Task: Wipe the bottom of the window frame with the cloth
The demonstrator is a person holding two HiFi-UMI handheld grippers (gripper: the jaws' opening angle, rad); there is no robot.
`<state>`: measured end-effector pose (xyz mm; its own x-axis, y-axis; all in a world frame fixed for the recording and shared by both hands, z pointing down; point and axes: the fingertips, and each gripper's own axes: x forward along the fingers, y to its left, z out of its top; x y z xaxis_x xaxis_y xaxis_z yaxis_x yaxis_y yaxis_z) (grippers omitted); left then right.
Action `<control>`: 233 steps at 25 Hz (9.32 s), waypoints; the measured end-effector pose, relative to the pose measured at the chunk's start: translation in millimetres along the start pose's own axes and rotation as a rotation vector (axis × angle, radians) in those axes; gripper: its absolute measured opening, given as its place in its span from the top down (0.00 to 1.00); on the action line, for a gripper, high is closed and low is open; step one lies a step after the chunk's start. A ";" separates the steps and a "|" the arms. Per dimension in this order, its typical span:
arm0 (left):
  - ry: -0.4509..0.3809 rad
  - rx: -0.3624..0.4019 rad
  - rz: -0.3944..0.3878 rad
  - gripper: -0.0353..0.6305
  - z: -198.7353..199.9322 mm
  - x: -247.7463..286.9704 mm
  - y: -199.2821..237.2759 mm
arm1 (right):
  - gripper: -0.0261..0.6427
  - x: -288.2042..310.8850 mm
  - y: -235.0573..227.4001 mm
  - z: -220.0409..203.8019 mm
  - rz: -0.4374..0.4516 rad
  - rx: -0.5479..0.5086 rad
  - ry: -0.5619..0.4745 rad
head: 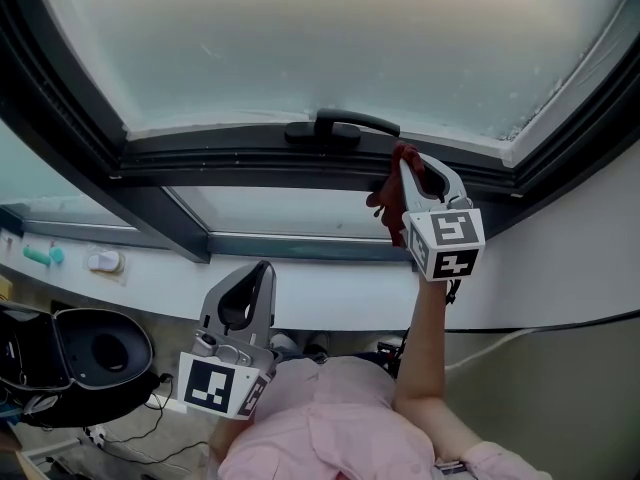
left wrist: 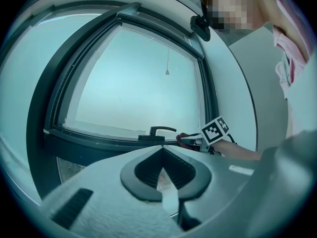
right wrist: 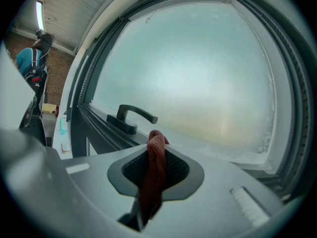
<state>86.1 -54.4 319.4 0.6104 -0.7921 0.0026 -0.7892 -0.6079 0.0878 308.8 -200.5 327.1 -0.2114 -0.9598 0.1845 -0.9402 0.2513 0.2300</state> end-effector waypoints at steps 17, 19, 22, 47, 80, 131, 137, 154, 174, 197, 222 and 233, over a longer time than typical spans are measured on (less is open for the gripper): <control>-0.001 0.001 0.005 0.95 -0.9 -3.5 -1.1 | 0.89 -11.9 -28.8 -10.3 -0.056 0.028 0.016; -0.001 -0.001 0.006 0.95 -0.8 -4.1 -1.1 | 0.89 -13.6 -32.3 -11.3 -0.062 0.032 0.018; -0.003 -0.002 0.008 0.95 0.0 -4.9 -0.7 | 0.89 -15.8 -37.3 -12.9 -0.072 0.036 0.022; 0.000 -0.003 0.000 0.95 -0.1 -1.9 -8.0 | 0.89 -29.1 -68.7 -23.5 -0.087 0.098 0.028; 0.013 -0.004 -0.054 0.95 -3.3 24.7 -26.5 | 0.89 -50.4 -121.3 -41.6 -0.176 0.114 0.047; 0.020 -0.039 -0.068 0.95 -1.6 11.6 -1.7 | 0.89 -83.6 -186.2 -67.7 -0.440 0.076 0.174; -0.038 -0.018 -0.063 0.95 8.3 20.9 10.6 | 0.89 -68.9 -204.0 -51.9 -0.475 0.003 0.166; 0.123 -0.043 -0.061 0.95 -12.2 -12.8 63.2 | 0.89 -86.0 -191.0 -57.0 -0.554 0.006 0.165; 0.071 -0.046 -0.089 0.95 -3.9 -21.9 104.4 | 0.89 -8.1 75.9 36.9 -0.109 0.001 -0.054; 0.029 -0.051 -0.113 0.95 3.4 -33.4 144.0 | 0.89 47.5 137.1 35.5 -0.050 -0.051 0.014; 0.025 -0.042 -0.117 0.95 8.3 -3.9 72.8 | 0.89 22.8 82.1 17.3 -0.028 -0.035 0.012; 0.030 -0.033 -0.114 0.95 7.1 3.1 45.0 | 0.89 10.0 56.8 9.0 -0.029 -0.028 0.007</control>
<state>52.0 -84.6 316.2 0.6985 -0.7154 0.0203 -0.7119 -0.6916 0.1216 250.9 -196.9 333.4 -0.1828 -0.9658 0.1837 -0.9380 0.2273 0.2618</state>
